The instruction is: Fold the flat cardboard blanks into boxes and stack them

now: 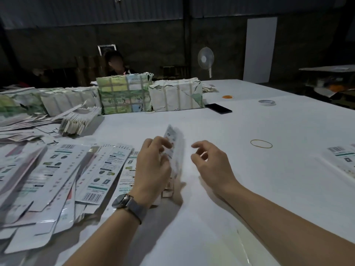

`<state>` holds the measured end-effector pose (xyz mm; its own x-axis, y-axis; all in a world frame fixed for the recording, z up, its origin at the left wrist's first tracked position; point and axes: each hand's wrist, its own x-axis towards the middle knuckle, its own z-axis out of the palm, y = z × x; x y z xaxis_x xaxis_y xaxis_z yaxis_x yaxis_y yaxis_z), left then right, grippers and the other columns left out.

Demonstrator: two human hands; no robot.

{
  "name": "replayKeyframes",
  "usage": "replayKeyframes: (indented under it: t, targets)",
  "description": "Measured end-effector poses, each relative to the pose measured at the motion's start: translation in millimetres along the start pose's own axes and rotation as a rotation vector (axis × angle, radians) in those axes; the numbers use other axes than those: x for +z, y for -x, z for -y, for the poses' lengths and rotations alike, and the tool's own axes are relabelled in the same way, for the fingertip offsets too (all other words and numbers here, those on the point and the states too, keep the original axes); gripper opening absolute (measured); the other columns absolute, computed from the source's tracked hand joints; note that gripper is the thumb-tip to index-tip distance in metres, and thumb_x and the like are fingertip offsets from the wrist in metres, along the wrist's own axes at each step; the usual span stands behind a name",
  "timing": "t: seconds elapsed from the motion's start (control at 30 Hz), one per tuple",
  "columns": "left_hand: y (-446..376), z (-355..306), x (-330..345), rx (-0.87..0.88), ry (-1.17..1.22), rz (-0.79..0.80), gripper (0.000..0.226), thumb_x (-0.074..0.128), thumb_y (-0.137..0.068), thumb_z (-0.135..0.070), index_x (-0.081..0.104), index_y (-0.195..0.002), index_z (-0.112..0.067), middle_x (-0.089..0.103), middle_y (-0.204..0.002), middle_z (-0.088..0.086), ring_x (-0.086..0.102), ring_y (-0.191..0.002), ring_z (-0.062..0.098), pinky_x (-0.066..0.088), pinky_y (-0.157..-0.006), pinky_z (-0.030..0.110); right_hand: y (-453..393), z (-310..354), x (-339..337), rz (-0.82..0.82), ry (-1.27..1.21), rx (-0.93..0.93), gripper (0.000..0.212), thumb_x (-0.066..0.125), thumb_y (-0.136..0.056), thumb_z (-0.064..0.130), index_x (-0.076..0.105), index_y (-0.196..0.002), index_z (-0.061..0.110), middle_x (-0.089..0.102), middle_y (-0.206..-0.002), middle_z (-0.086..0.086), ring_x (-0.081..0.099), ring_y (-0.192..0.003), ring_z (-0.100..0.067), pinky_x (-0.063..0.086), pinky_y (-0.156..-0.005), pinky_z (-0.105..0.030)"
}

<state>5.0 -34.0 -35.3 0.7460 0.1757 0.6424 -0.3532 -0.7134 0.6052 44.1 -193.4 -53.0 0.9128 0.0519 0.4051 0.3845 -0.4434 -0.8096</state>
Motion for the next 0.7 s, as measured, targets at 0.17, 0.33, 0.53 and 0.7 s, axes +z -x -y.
replayKeyframes:
  t: [0.17,0.33,0.53,0.7]
  targets:
    - [5,-23,1,-0.077,0.476,0.005,0.045,0.06,-0.093,0.004,0.052,-0.088,-0.04,0.05,-0.09,-0.014,0.063,-0.091,0.016,0.059,-0.067,0.032,-7,10,-4,0.005,-0.49,0.256,0.033,0.058,-0.098,0.036,0.048,-0.13,0.036,0.069,-0.104,0.005,0.068,-0.096,-0.016,0.054,-0.075,-0.032]
    - [12,-32,3,-0.301,0.788,0.258,0.063,0.063,-0.07,-0.001,0.048,-0.111,-0.046,0.053,-0.107,-0.002,0.066,-0.079,0.016,0.057,-0.058,0.033,-5,16,-13,-0.012,-0.794,0.265,0.043,0.05,-0.099,0.006,0.048,-0.134,0.031,0.076,-0.097,0.008,0.075,-0.087,-0.019,0.059,-0.062,-0.031]
    - [4,-32,-3,-0.58,0.92,0.18,0.042,0.058,-0.099,-0.012,0.046,-0.134,-0.032,0.068,-0.117,0.007,0.075,-0.084,0.023,0.061,-0.066,0.037,12,25,-12,0.219,-0.815,0.113,0.057,0.045,-0.097,0.001,0.042,-0.146,0.03,0.076,-0.107,-0.001,0.074,-0.091,-0.027,0.06,-0.067,-0.034]
    - [8,-35,-5,-0.646,0.938,0.246,0.036,0.043,-0.104,-0.044,0.07,-0.117,-0.023,0.078,-0.102,0.012,0.076,-0.089,0.034,0.063,-0.071,0.044,28,27,5,0.228,-0.531,0.0,0.05,0.055,-0.097,0.025,0.044,-0.144,0.038,0.069,-0.118,0.002,0.071,-0.098,-0.019,0.061,-0.081,-0.043]
